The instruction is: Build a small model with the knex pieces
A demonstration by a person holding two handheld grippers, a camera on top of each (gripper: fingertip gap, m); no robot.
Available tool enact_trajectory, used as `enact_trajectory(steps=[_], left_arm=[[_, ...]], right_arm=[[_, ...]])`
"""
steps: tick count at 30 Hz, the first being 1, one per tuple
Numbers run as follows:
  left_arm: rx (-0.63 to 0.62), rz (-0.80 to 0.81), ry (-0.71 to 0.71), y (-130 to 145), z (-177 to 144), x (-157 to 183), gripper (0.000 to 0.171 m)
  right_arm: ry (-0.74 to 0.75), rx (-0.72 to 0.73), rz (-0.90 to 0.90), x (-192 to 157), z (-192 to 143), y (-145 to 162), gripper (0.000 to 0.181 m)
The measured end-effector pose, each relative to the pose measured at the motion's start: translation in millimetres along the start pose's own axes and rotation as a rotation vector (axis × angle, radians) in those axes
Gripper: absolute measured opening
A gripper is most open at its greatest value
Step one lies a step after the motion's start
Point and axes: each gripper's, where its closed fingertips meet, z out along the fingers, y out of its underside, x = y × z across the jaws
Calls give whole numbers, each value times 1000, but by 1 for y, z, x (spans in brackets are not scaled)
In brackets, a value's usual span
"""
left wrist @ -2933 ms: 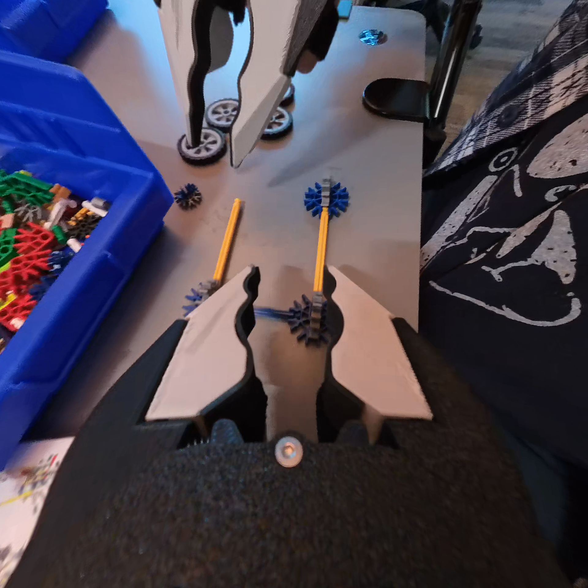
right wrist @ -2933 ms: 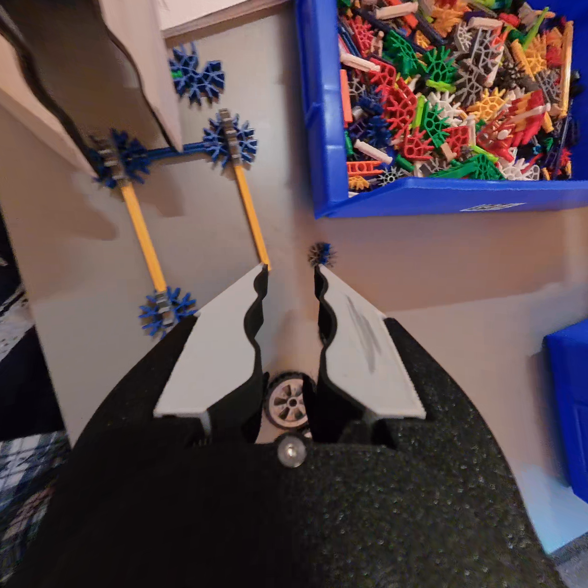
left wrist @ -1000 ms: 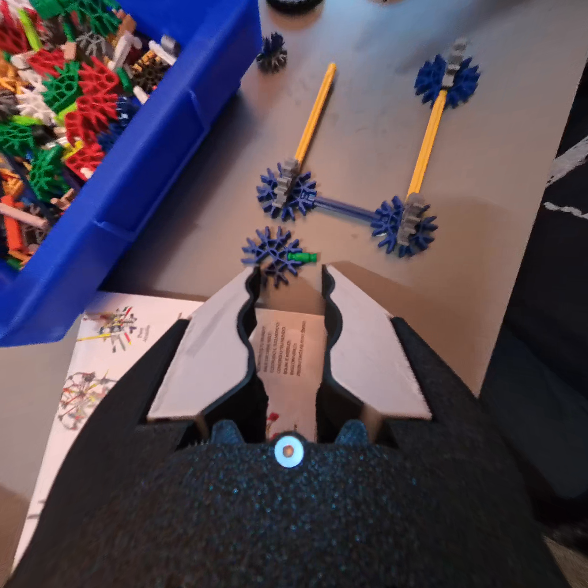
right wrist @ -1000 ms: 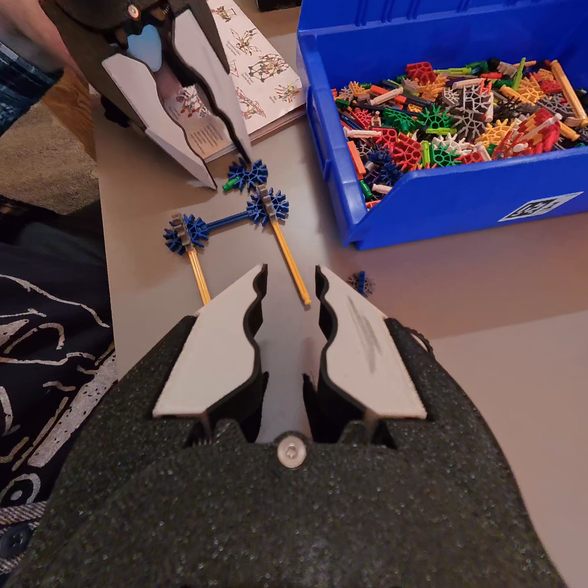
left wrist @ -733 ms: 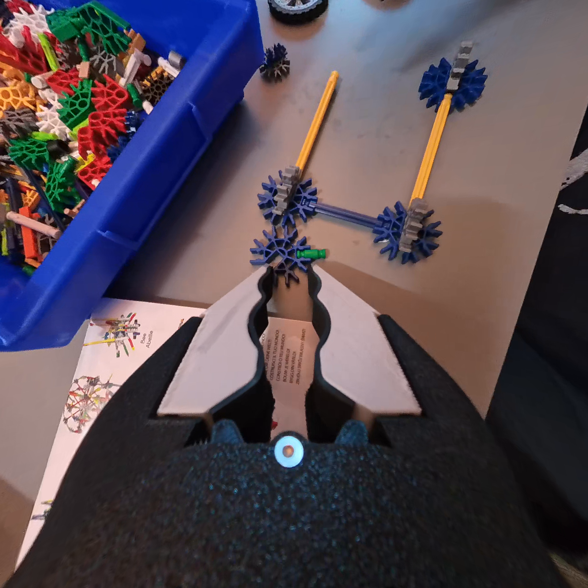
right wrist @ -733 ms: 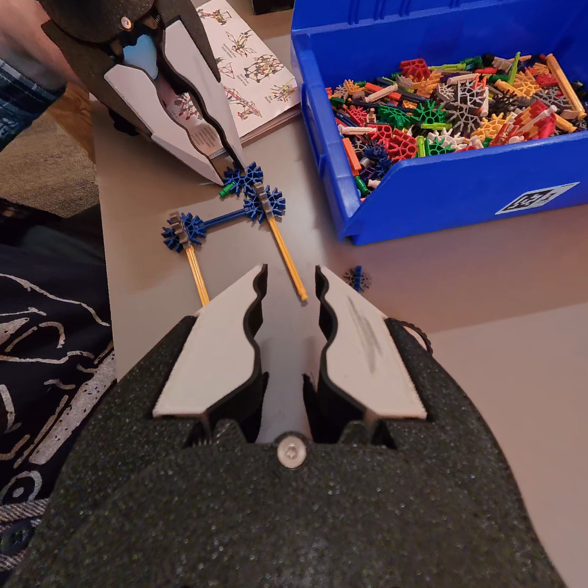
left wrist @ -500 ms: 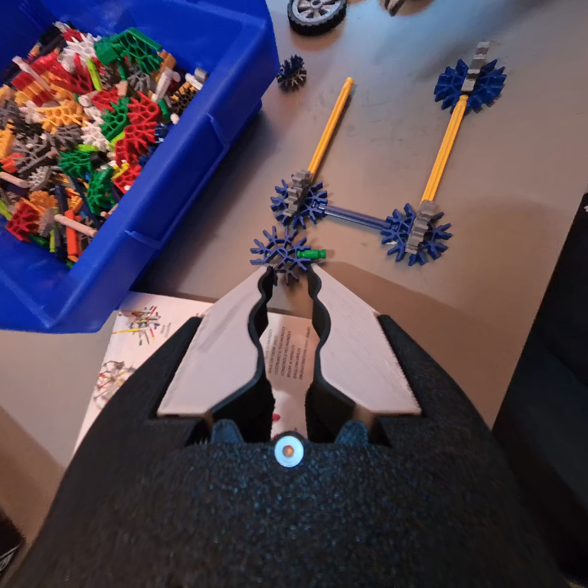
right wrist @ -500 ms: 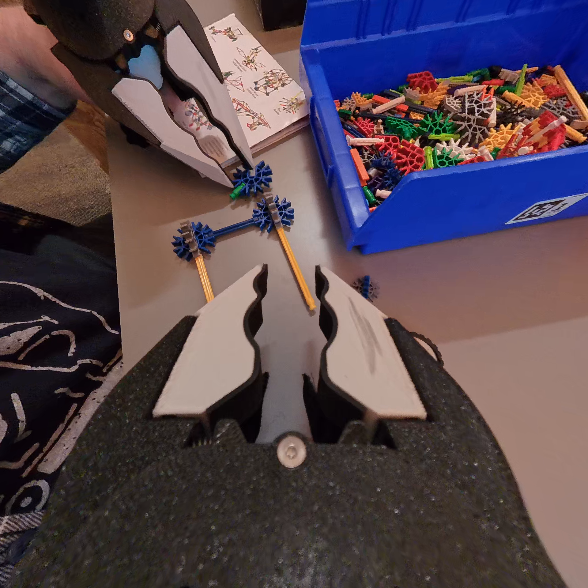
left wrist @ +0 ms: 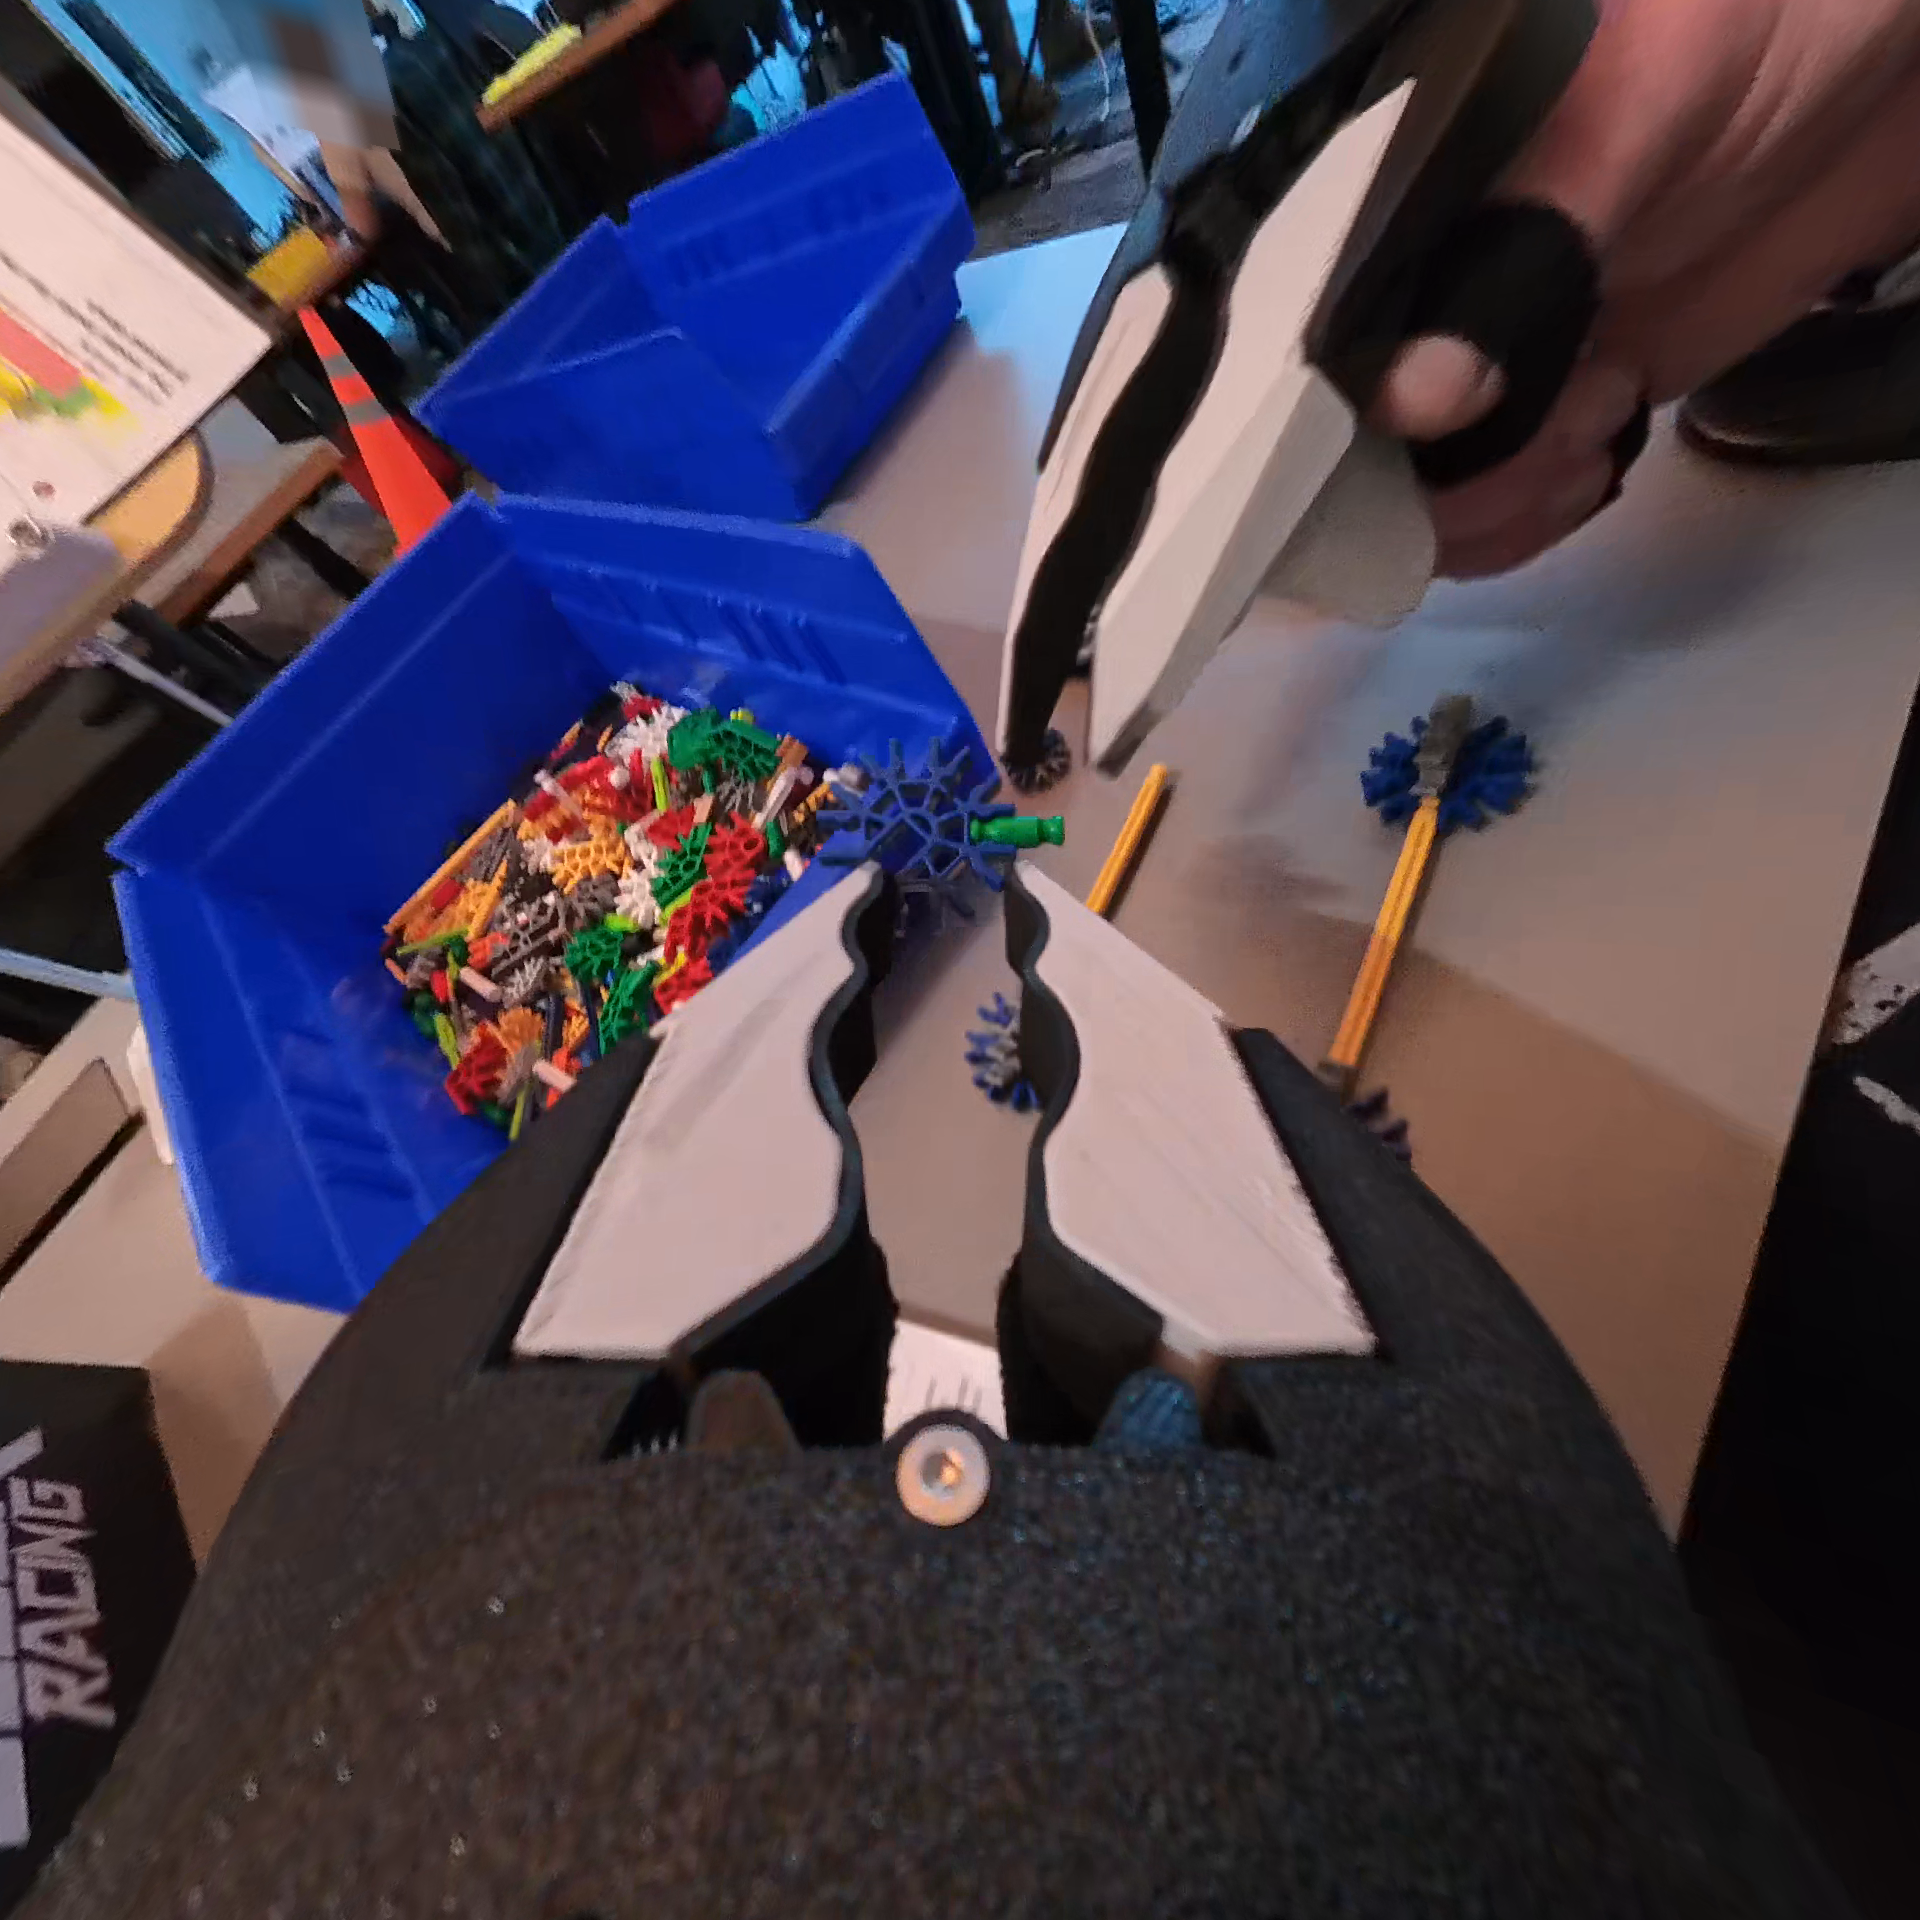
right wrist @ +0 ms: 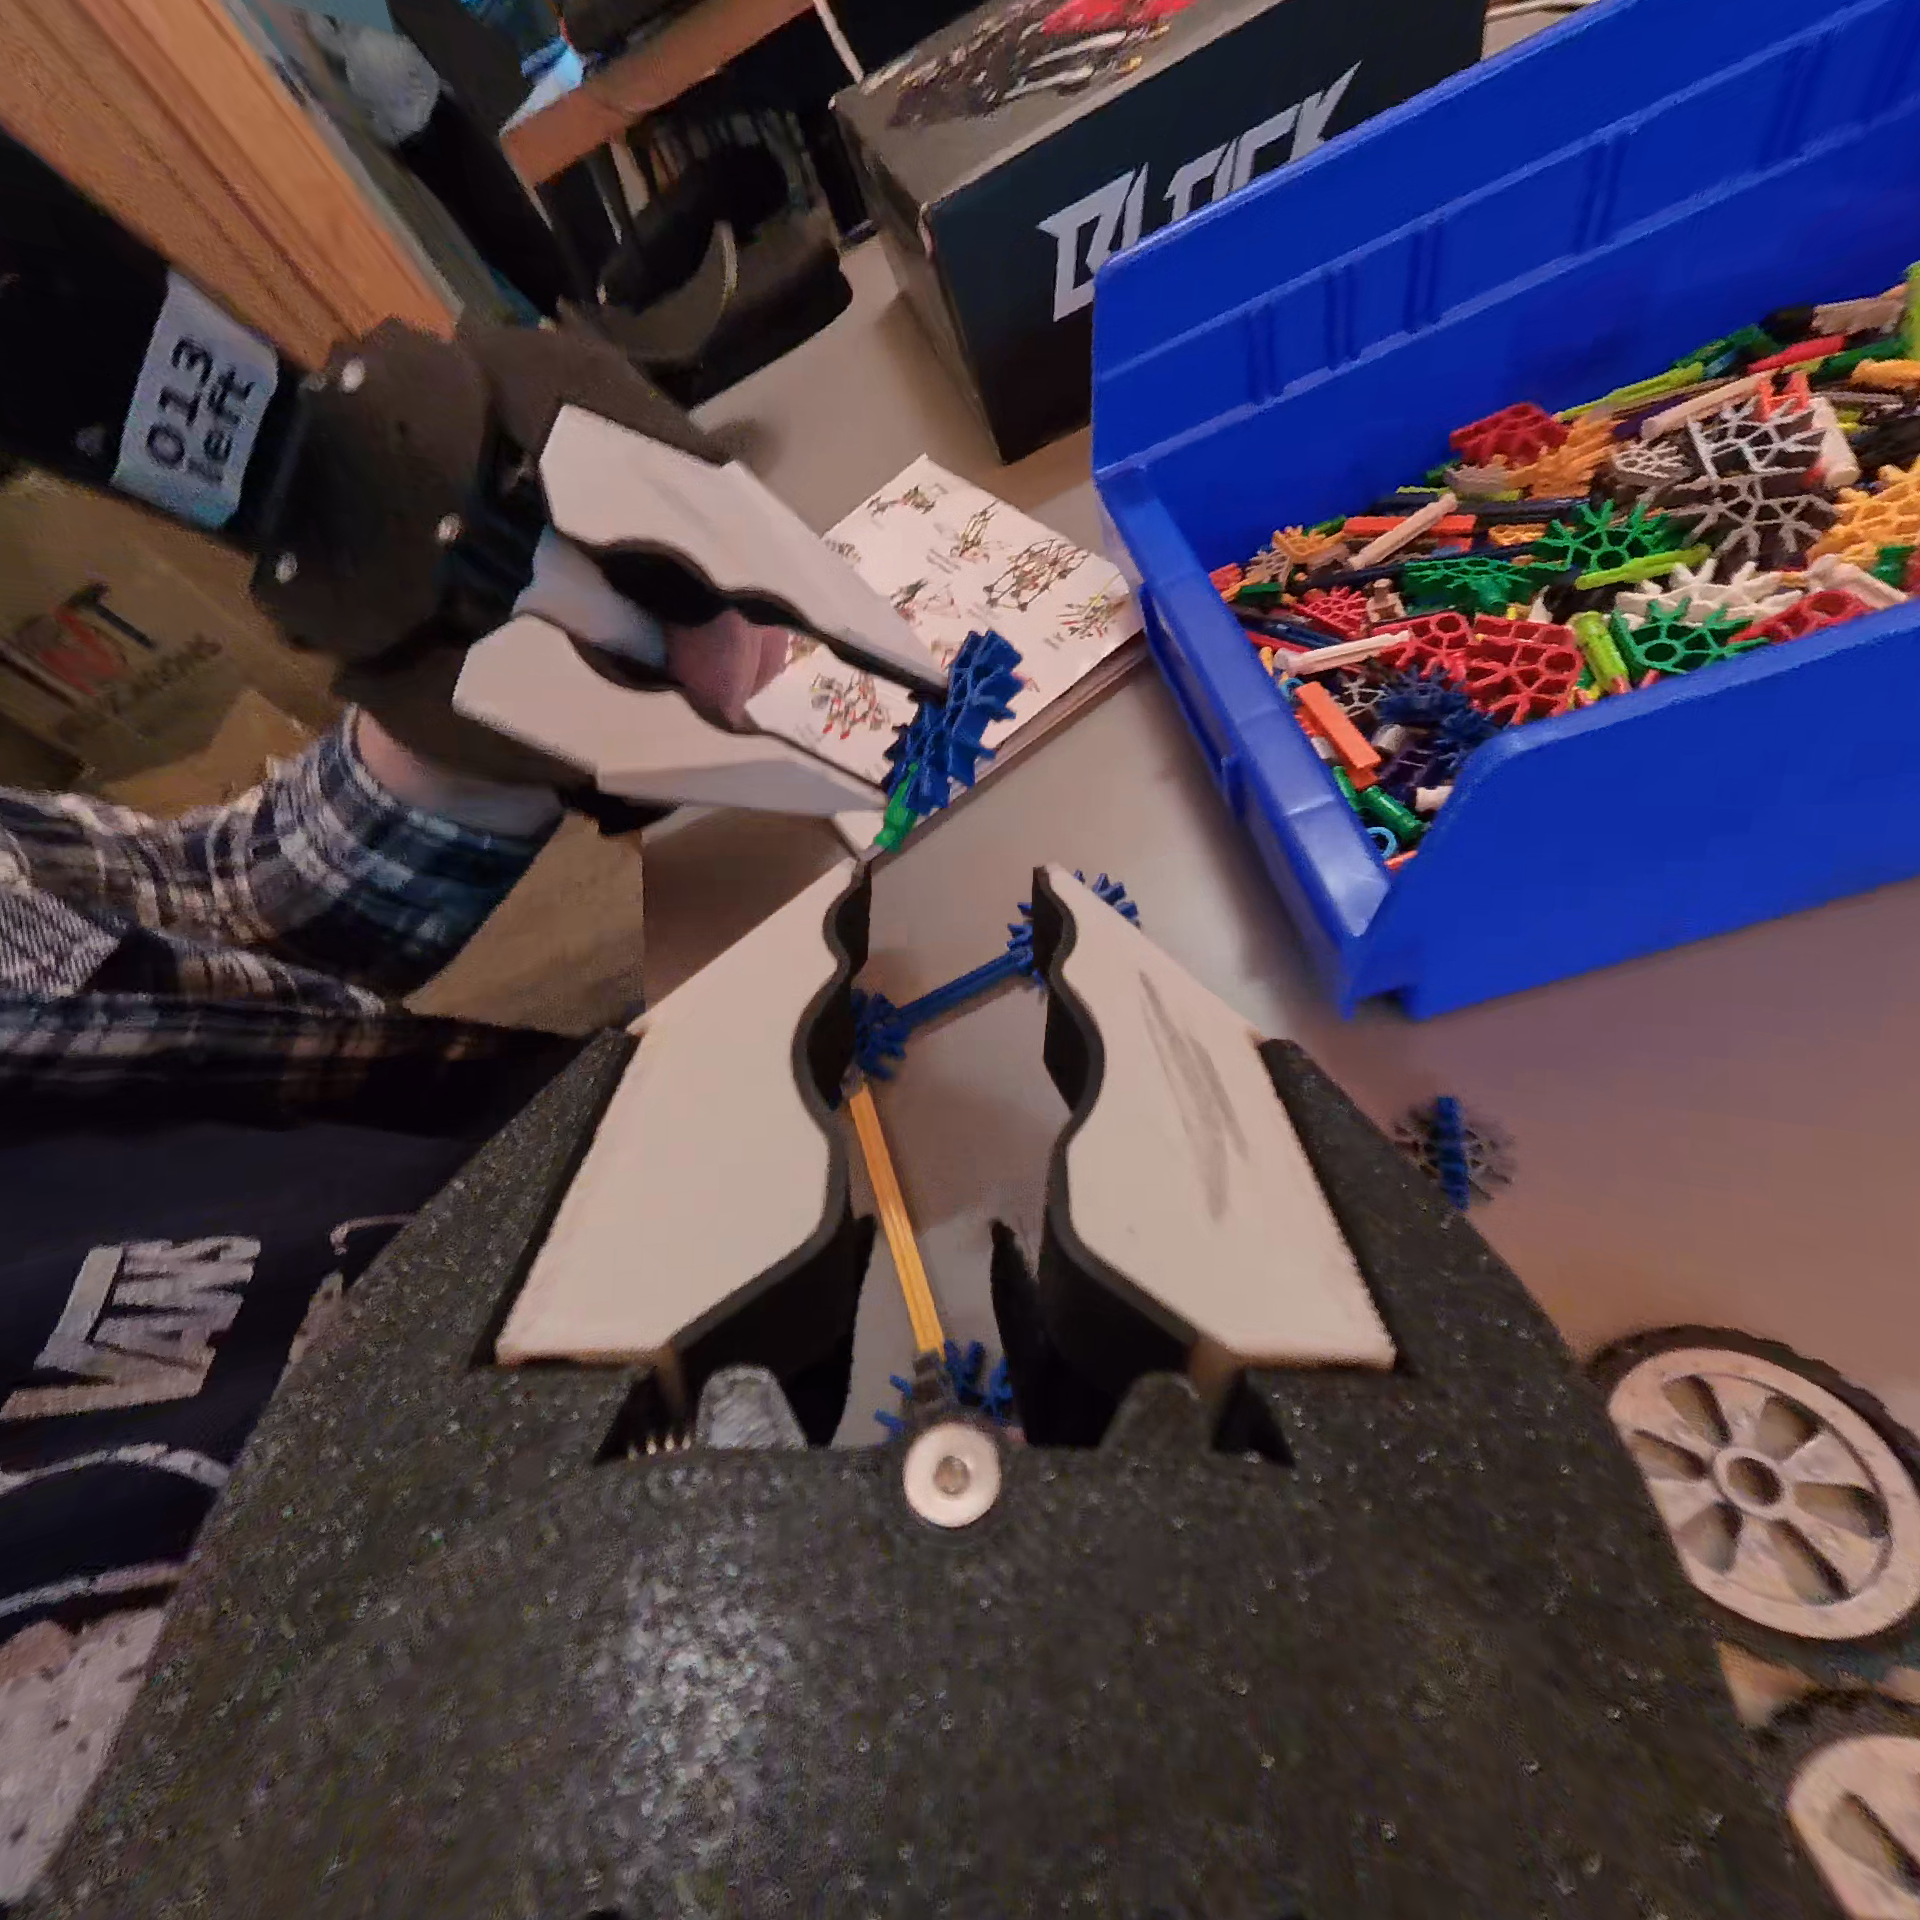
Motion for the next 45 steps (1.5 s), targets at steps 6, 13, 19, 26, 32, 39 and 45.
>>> enact_trajectory(steps=[6, 13, 19, 26, 32, 39, 45], left_arm=[[56, 48, -55, -18, 7, 3, 19], [92, 62, -88, -24, 9, 0, 19], [97, 60, -68, -24, 5, -5, 30], [98, -101, 205, -24, 5, 4, 40], [140, -73, 297, -30, 8, 18, 12], [177, -73, 309, -36, 5, 20, 4], [174, -53, 337, -36, 5, 22, 4]], right_arm=[[-79, 49, 98, -6, 4, -4, 25], [-109, 106, 78, -9, -1, -11, 6], [-16, 34, -111, -3, -6, -10, 4], [83, -128, -405, 3, -13, -3, 3], [109, -244, -604, -1, -11, 3, 4], [158, -218, -627, 5, -11, -5, 8], [185, -213, -709, 3, -9, -4, 7]])
